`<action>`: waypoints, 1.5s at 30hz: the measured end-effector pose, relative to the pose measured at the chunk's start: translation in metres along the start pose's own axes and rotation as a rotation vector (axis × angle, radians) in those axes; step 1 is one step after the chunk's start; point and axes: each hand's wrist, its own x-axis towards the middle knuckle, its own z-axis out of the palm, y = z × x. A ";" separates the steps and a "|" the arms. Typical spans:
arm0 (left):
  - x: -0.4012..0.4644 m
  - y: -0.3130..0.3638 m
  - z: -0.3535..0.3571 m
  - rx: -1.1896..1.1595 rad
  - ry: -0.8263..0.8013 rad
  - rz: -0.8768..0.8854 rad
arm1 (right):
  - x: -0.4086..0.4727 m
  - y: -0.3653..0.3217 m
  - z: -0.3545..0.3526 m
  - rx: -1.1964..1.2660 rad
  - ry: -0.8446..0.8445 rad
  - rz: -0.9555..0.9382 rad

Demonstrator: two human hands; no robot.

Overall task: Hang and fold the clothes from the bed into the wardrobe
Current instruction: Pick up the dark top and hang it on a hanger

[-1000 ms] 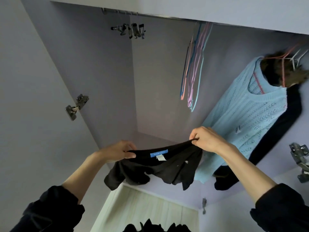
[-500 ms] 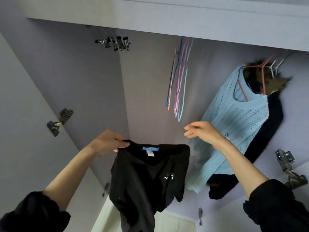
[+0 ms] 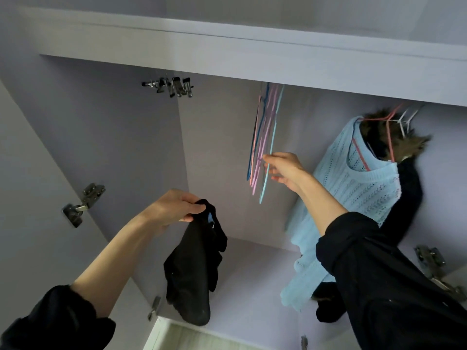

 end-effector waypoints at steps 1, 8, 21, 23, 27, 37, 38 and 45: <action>0.001 0.000 -0.001 -0.006 -0.003 0.000 | 0.002 -0.002 0.003 0.040 -0.002 0.013; -0.001 0.002 -0.012 -0.061 0.043 -0.009 | 0.006 -0.006 -0.005 0.216 0.278 -0.024; 0.001 0.001 0.006 0.059 0.046 0.029 | -0.008 0.008 -0.051 -0.150 0.674 -0.182; 0.000 0.000 0.009 0.065 0.033 0.032 | -0.008 0.008 -0.057 -0.209 0.689 -0.210; -0.004 -0.001 0.013 0.068 0.013 0.032 | -0.006 0.011 -0.065 -0.262 0.705 -0.204; -0.012 -0.003 0.012 0.060 0.027 0.012 | 0.004 0.014 -0.077 -0.112 0.643 -0.060; -0.012 -0.003 0.012 0.054 0.034 0.007 | 0.004 0.020 -0.073 -0.068 0.641 -0.059; -0.010 -0.008 0.018 0.017 0.036 -0.037 | -0.005 0.023 -0.067 -0.038 0.639 -0.177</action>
